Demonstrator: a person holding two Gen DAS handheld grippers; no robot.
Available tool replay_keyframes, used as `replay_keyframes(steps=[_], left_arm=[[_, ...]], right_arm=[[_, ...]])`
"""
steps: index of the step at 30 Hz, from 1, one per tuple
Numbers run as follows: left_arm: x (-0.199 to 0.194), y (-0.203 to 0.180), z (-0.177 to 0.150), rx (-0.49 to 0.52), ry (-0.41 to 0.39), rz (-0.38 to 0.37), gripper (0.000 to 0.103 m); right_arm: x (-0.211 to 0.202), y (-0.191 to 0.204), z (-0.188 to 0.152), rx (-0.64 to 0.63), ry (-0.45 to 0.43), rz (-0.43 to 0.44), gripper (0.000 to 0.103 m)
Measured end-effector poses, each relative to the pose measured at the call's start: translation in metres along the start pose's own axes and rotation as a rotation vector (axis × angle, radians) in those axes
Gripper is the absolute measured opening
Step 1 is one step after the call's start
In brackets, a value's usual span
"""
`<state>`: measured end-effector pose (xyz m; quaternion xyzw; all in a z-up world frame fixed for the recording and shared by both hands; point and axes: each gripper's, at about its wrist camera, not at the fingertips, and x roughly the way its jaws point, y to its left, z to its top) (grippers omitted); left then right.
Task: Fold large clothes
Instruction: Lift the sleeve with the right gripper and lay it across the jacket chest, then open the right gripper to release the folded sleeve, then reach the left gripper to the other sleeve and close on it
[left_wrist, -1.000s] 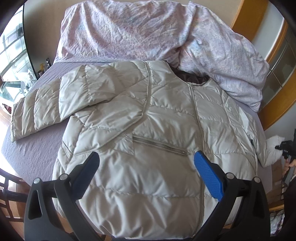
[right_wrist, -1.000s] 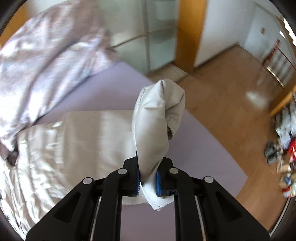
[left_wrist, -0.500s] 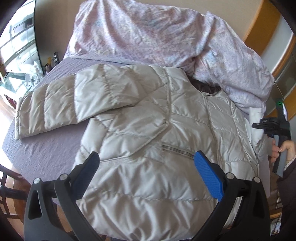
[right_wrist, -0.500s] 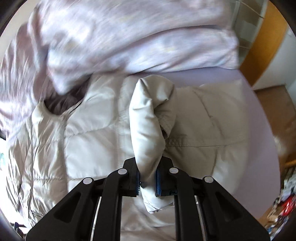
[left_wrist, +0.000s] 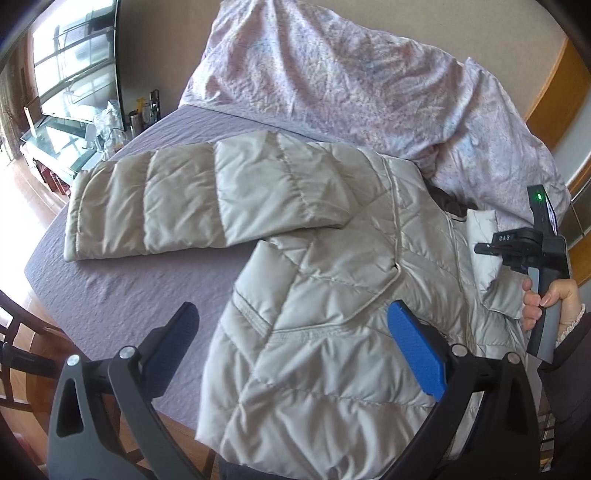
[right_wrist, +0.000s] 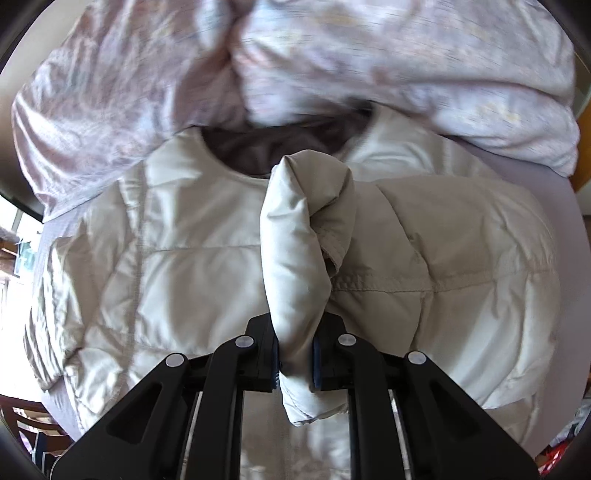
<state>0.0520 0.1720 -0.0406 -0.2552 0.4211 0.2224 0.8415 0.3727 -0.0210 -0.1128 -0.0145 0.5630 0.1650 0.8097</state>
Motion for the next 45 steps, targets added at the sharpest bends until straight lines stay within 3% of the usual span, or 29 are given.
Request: replay_keyframes(steps=[3, 6, 8, 11, 14, 17, 21, 24, 28, 36, 45], left_arm=[[-0.001, 0.004, 0.003, -0.001, -0.002, 0.007, 0.101], [-0.001, 0.007, 0.006, 0.005, -0.003, 0.01, 0.101], [-0.001, 0.008, 0.007, 0.008, -0.004, 0.013, 0.101], [0.004, 0.011, 0.011, 0.001, 0.005, 0.017, 0.101], [0.008, 0.013, 0.015, -0.002, 0.011, 0.013, 0.101], [0.009, 0.012, 0.019, 0.009, 0.005, 0.02, 0.101], [0.013, 0.016, 0.025, -0.009, 0.015, 0.01, 0.101], [0.014, 0.025, 0.029, -0.045, 0.016, -0.023, 0.101], [0.012, 0.036, 0.034, -0.058, 0.005, -0.01, 0.101], [0.011, 0.075, 0.044, -0.105, -0.019, 0.112, 0.101], [0.023, 0.145, 0.06, -0.199, -0.001, 0.26, 0.101]], right_arm=[[0.006, 0.018, 0.003, -0.011, 0.002, 0.009, 0.013], [0.015, 0.025, -0.001, -0.041, 0.025, -0.002, 0.02], [0.017, 0.023, -0.004, -0.03, 0.055, 0.032, 0.034], [0.002, 0.013, -0.007, 0.003, 0.023, 0.101, 0.053], [-0.024, 0.001, -0.007, 0.015, -0.06, 0.126, 0.052], [-0.035, -0.011, -0.005, 0.027, -0.112, 0.082, 0.052], [-0.018, -0.027, -0.006, 0.071, -0.051, 0.051, 0.052], [0.001, -0.016, -0.011, 0.06, -0.017, 0.051, 0.052], [0.015, 0.004, -0.013, 0.033, 0.003, 0.049, 0.052], [0.045, 0.027, -0.018, -0.035, 0.042, -0.043, 0.053], [0.051, 0.034, -0.023, -0.073, -0.005, -0.068, 0.054]])
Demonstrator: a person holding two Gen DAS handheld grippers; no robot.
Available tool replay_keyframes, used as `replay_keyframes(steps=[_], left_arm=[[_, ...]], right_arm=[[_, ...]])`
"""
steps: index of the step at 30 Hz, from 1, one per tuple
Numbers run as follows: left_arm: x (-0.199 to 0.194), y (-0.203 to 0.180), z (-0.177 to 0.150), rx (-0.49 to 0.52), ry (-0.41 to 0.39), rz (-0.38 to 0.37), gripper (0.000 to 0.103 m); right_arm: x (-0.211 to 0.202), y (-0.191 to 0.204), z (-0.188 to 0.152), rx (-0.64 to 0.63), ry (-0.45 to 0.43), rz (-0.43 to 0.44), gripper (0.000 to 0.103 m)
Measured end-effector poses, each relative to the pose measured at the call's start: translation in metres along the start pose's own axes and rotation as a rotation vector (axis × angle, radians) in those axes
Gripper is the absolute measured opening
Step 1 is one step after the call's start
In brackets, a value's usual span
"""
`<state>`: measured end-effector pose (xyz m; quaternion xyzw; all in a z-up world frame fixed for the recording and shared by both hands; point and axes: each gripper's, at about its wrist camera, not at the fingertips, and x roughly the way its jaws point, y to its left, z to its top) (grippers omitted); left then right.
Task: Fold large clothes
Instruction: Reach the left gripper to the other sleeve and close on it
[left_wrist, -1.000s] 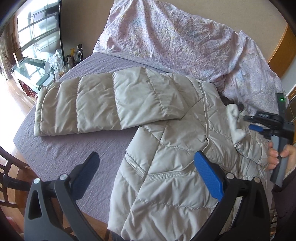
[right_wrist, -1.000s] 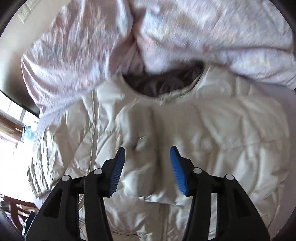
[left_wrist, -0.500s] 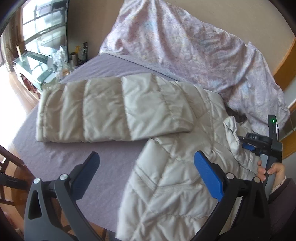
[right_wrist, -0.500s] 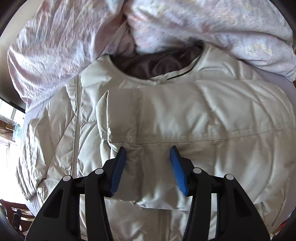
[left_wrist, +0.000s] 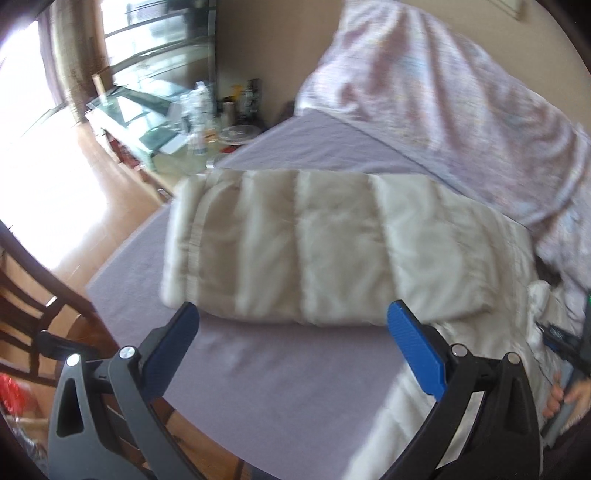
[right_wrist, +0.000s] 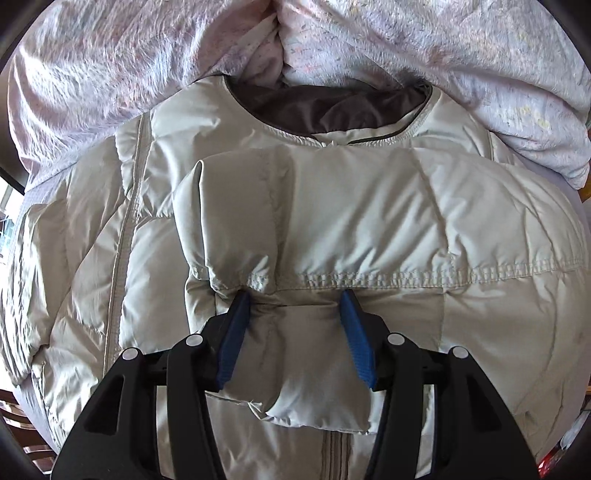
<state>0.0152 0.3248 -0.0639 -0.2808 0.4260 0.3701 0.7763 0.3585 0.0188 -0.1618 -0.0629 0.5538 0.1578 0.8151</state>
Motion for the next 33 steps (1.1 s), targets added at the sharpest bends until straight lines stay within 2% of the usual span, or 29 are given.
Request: replay_keyframes(steps=[6, 10, 19, 23, 27, 31, 33], left_arm=[[0.022, 0.047, 0.024, -0.035, 0.0, 0.044, 0.101], [0.041, 0.068, 0.031, -0.063, 0.041, 0.053, 0.101], [0.073, 0.1, 0.038, -0.177, 0.096, -0.007, 0.1], [0.08, 0.103, 0.036, -0.194, 0.122, -0.056, 0.085], [0.081, 0.1, 0.037, -0.193, 0.108, -0.04, 0.082], [0.081, 0.098, 0.039, -0.211, 0.117, -0.039, 0.072], [0.082, 0.095, 0.04, -0.213, 0.121, -0.05, 0.064]], right_arm=[[-0.003, -0.003, -0.004, -0.011, 0.007, 0.003, 0.054], [-0.002, -0.003, -0.001, -0.017, 0.013, 0.004, 0.054], [-0.003, -0.002, -0.001, -0.016, 0.012, 0.007, 0.054], [-0.002, -0.002, -0.002, -0.014, 0.014, 0.004, 0.054], [-0.003, -0.003, -0.002, -0.016, 0.009, 0.01, 0.054], [-0.002, -0.003, -0.001, -0.014, 0.009, 0.015, 0.054], [-0.003, -0.004, -0.001, -0.014, 0.006, 0.016, 0.054]])
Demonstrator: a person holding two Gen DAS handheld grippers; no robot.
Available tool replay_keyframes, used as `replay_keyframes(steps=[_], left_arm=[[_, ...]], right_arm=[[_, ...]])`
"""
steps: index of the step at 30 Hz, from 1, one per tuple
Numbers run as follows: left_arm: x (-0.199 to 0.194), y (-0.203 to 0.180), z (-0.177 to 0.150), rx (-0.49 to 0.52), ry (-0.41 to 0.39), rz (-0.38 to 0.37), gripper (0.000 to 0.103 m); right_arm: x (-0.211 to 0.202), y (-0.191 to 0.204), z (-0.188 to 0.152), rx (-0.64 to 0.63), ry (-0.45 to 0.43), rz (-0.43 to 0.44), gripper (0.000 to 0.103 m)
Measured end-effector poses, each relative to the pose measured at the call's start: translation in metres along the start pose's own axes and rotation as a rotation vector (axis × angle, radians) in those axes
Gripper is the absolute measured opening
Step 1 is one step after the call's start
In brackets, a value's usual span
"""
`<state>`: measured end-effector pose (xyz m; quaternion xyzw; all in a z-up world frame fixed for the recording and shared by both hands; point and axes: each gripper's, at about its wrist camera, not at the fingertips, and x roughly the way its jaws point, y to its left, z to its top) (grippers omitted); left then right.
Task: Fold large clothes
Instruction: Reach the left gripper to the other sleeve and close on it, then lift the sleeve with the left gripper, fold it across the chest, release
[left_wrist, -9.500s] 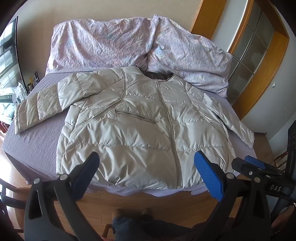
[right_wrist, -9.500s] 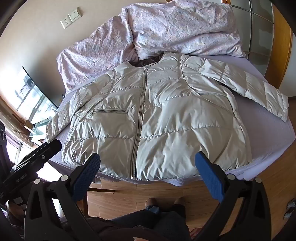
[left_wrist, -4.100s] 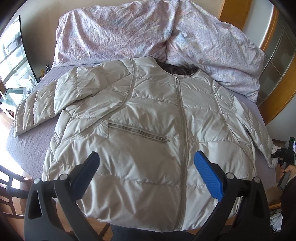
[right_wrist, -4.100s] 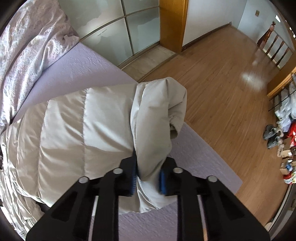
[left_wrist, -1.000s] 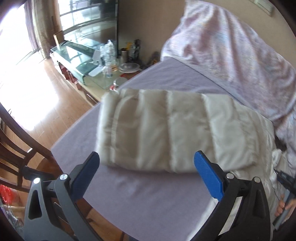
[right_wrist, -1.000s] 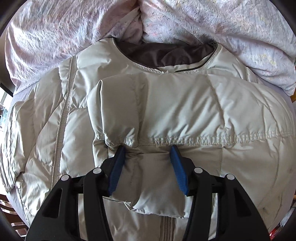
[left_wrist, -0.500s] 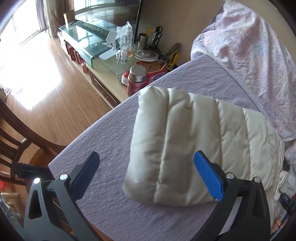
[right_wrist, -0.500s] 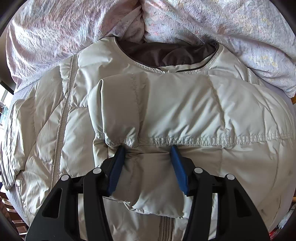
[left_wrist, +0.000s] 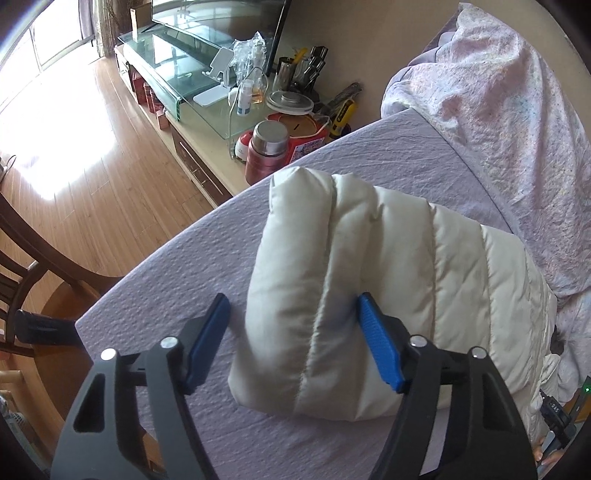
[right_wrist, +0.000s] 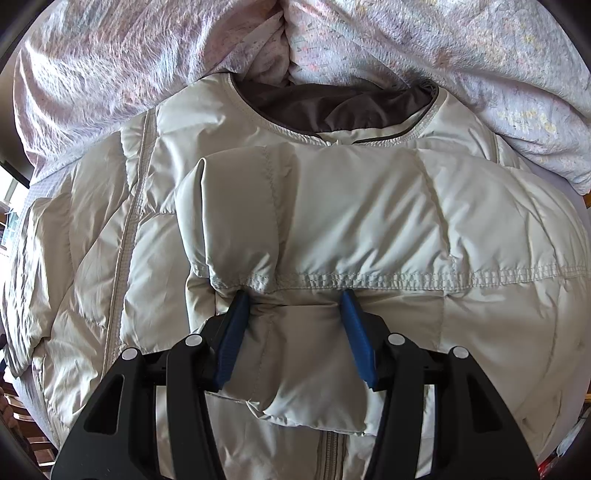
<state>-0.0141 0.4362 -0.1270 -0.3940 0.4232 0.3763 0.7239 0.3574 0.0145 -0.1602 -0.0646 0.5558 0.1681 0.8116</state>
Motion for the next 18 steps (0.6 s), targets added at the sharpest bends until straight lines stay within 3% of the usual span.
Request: replay_keyframes(steps=[2, 6, 14, 18], left_arm=[[0.0, -0.005, -0.001, 0.01, 0.005, -0.009, 0.053], [0.001, -0.01, -0.002, 0.019, 0.003, 0.007, 0.046], [-0.007, -0.02, -0.006, 0.03, -0.018, -0.009, 0.014], [-0.023, -0.036, -0.003, 0.058, -0.061, -0.021, 0.011]], right_arm=[[0.0, 0.0, -0.001, 0.001, -0.003, 0.001, 0.054], [0.0, 0.0, -0.001, 0.001, -0.005, 0.004, 0.054], [-0.001, 0.0, -0.001, 0.003, -0.01, 0.002, 0.054], [-0.001, 0.0, -0.002, 0.004, -0.016, 0.002, 0.054]])
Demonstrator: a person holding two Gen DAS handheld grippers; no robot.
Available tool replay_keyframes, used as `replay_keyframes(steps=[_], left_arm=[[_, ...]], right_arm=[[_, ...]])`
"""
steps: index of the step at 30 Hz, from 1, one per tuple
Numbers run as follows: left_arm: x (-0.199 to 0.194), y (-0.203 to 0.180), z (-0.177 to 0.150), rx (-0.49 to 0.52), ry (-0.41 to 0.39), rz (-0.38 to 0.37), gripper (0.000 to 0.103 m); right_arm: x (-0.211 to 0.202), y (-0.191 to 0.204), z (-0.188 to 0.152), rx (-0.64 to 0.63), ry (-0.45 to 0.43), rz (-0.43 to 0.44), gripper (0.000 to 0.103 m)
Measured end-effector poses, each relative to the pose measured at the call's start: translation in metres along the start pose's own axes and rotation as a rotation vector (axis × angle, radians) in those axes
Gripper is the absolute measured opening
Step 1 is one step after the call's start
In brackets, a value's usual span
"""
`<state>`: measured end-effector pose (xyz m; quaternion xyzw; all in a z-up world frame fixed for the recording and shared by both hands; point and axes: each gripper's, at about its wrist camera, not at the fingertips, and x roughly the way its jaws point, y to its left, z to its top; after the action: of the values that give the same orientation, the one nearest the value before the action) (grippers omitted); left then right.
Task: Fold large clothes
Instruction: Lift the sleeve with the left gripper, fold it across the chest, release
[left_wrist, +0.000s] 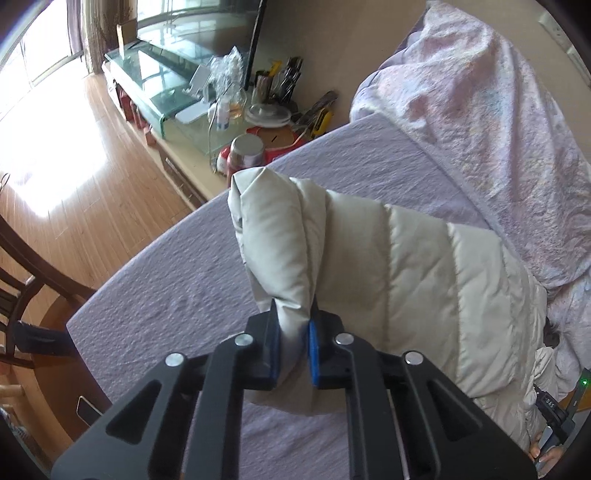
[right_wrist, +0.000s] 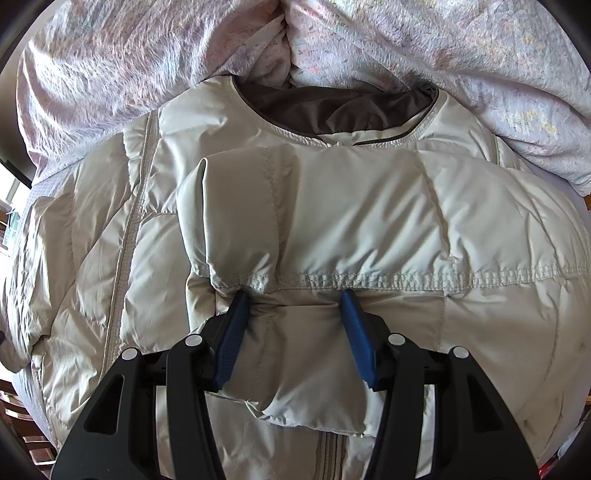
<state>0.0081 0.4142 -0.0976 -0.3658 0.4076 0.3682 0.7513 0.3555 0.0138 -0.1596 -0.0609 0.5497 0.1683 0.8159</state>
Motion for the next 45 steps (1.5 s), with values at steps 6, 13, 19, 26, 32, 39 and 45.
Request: replay_keyframes(steps=[6, 13, 19, 26, 32, 39, 45], left_arm=[[-0.048, -0.049, 0.018, 0.072, -0.102, -0.101, 0.011], [-0.101, -0.143, 0.019, 0.239, -0.174, -0.26, 0.011], [-0.12, -0.232, -0.007, 0.39, -0.161, -0.377, 0.011], [-0.125, -0.322, -0.058, 0.547, -0.105, -0.482, 0.011], [-0.111, -0.386, -0.11, 0.655, -0.021, -0.53, 0.011], [-0.087, -0.423, -0.148, 0.722, 0.069, -0.533, 0.011], [-0.062, -0.444, -0.178, 0.769, 0.137, -0.51, 0.012]], right_arm=[[-0.003, 0.0, -0.001, 0.019, -0.016, 0.01, 0.054], [-0.018, -0.012, -0.001, 0.025, -0.017, 0.029, 0.062], [-0.045, -0.036, -0.011, 0.056, -0.053, 0.034, 0.067], [-0.074, -0.077, -0.033, 0.106, -0.116, 0.028, 0.069], [-0.082, -0.106, -0.053, 0.134, -0.125, 0.021, 0.069], [-0.085, -0.132, -0.067, 0.185, -0.121, 0.008, 0.069], [-0.088, -0.148, -0.074, 0.218, -0.123, 0.0, 0.069]])
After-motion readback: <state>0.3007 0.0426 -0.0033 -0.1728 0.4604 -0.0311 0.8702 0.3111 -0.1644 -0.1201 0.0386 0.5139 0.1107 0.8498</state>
